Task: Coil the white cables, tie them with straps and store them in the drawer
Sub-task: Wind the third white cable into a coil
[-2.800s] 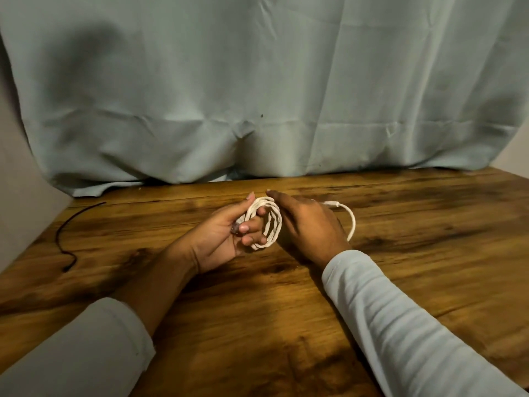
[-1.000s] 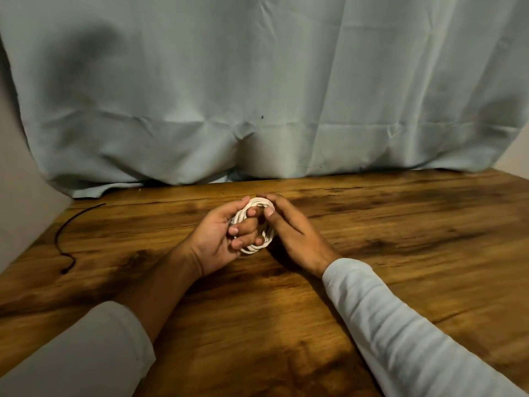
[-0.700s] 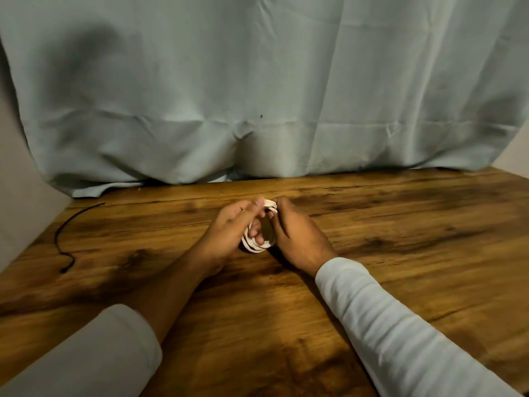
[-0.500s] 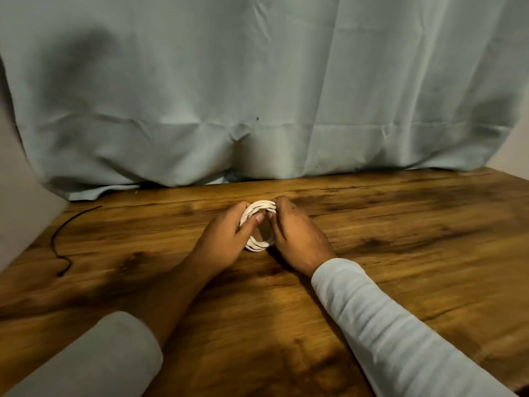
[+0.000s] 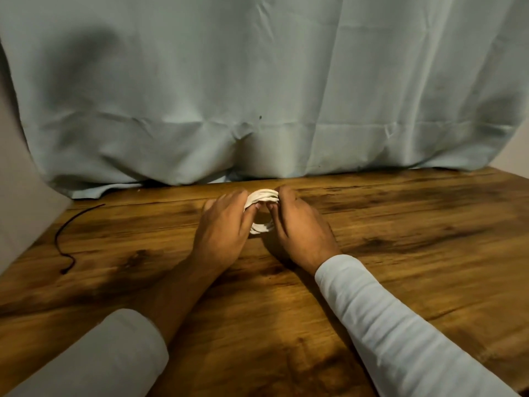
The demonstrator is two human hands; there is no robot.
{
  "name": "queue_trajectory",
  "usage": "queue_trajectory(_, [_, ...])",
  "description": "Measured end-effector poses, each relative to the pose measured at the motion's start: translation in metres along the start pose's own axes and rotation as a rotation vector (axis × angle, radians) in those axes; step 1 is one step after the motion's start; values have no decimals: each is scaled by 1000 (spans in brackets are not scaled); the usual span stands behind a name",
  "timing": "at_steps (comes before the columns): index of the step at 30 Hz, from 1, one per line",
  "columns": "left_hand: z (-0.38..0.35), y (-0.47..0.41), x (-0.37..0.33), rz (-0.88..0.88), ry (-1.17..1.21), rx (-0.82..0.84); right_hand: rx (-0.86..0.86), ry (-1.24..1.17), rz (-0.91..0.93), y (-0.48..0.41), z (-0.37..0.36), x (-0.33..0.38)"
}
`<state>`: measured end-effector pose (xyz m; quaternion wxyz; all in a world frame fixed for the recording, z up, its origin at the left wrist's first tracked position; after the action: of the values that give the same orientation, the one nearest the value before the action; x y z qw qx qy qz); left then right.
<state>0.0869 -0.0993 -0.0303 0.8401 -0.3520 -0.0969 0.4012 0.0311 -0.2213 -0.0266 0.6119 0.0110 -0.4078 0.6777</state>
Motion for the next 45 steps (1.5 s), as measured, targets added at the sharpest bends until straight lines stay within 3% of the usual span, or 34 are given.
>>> queue_trajectory(4, [-25, 4, 6, 39, 13, 233, 103, 89, -67, 2, -13, -11])
queue_trajectory(6, [-28, 5, 7, 22, 91, 223, 90, 81, -55, 2, -12, -13])
queue_trajectory(12, [-38, 8, -2, 93, 898, 383, 101, -49, -110, 4, -15, -22])
queue_trajectory(17, [-44, 13, -8, 203, 1249, 551, 86, -102, -123, 2, -17, -26])
queue_trajectory(31, [-47, 11, -4, 421, 1334, 490, 95, -128, -88, 6, -13, -17])
queue_trajectory(40, [-44, 9, 6, 419, 1189, 395, 122, -142, -55, 8, -12, -11])
queue_trajectory(45, [-37, 9, 6, 332, 1048, 318, 162, -24, -31, 7, -14, -8])
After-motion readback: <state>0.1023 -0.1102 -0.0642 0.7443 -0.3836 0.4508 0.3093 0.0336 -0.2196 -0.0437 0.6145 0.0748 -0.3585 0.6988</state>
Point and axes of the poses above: each hand's wrist, its own y-axis away from the middle knuckle, its own z-axis out of the back of the hand, x = y × z, the point moved 9 cm from there along -y, towards the middle knuckle, and after that the axes turned 13 degrees about -y, right-handed, at the moved point
